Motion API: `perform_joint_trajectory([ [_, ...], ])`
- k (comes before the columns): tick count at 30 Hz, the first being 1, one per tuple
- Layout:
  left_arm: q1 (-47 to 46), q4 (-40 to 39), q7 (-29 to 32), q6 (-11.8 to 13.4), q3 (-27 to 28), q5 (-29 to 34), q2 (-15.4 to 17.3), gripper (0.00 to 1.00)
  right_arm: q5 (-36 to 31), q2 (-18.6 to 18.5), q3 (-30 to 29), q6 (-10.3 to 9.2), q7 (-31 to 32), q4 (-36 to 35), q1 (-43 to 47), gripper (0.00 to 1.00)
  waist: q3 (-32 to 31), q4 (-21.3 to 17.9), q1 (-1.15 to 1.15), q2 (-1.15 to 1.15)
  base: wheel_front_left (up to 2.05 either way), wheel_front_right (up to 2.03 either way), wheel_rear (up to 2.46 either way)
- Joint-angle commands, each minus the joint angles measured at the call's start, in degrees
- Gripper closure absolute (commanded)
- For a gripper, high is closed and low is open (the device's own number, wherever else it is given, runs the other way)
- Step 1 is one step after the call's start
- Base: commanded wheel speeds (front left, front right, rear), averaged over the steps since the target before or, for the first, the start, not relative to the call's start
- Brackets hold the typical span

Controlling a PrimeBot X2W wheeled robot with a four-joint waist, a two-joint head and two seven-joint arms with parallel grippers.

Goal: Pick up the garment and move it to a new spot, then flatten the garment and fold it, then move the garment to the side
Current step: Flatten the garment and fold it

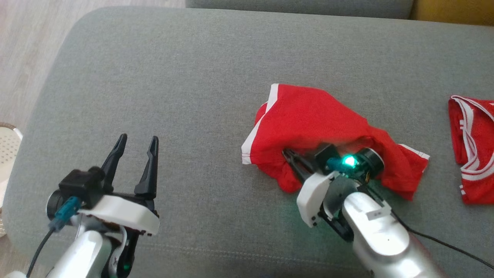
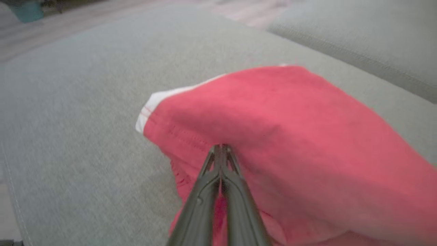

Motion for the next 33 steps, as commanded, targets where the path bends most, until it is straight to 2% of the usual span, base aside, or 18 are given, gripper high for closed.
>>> perform_joint_trajectory([
  [1,-3.03,-1.37,-0.68,-0.17,2.62,0.24,1.09,0.0,1.33,1.16,0.63,-0.05,-1.56,-2.73,-2.26,1.0,-0.1,-0.27,0.0,0.0,0.0,0.0,0.0],
  [9,-2.38,-1.45,-0.84,0.12,2.97,0.35,1.22,0.0,4.51,1.17,-4.02,-0.05,-3.99,-9.34,-0.5,1.0,-0.67,-1.95,0.0,0.0,0.0,0.0,0.0],
  [23,-1.8,-1.48,-0.9,0.45,3.02,0.23,1.86,0.0,6.49,1.18,-10.37,-0.05,-3.35,-21.23,6.24,1.0,-2.02,-3.66,0.0,0.0,0.0,0.0,0.0],
  [24,-1.68,-1.52,-0.89,0.52,3.0,0.23,1.92,0.0,6.64,1.18,-11.04,-0.05,-3.63,-22.16,6.84,0.79,-2.18,-3.75,0.0,0.0,0.0,0.0,0.0],
  [25,-1.55,-1.58,-0.88,0.61,3.0,0.24,2.01,0.0,6.65,1.18,-11.89,-0.05,-3.87,-23.11,7.46,0.49,-2.3,-3.85,0.0,0.0,0.0,0.0,0.0],
  [26,-1.41,-1.64,-0.87,0.71,2.99,0.26,2.09,0.0,6.31,1.18,-12.9,-0.05,-3.8,-23.87,8.15,0.0,-2.45,-3.94,0.0,0.0,0.0,0.0,0.0],
  [33,-0.47,-2.16,-0.54,1.27,2.93,0.23,2.73,0.0,5.05,1.18,-20.25,-0.05,-3.39,-30.43,13.11,0.0,-3.45,-4.42,0.0,0.0,0.0,0.0,0.0],
])
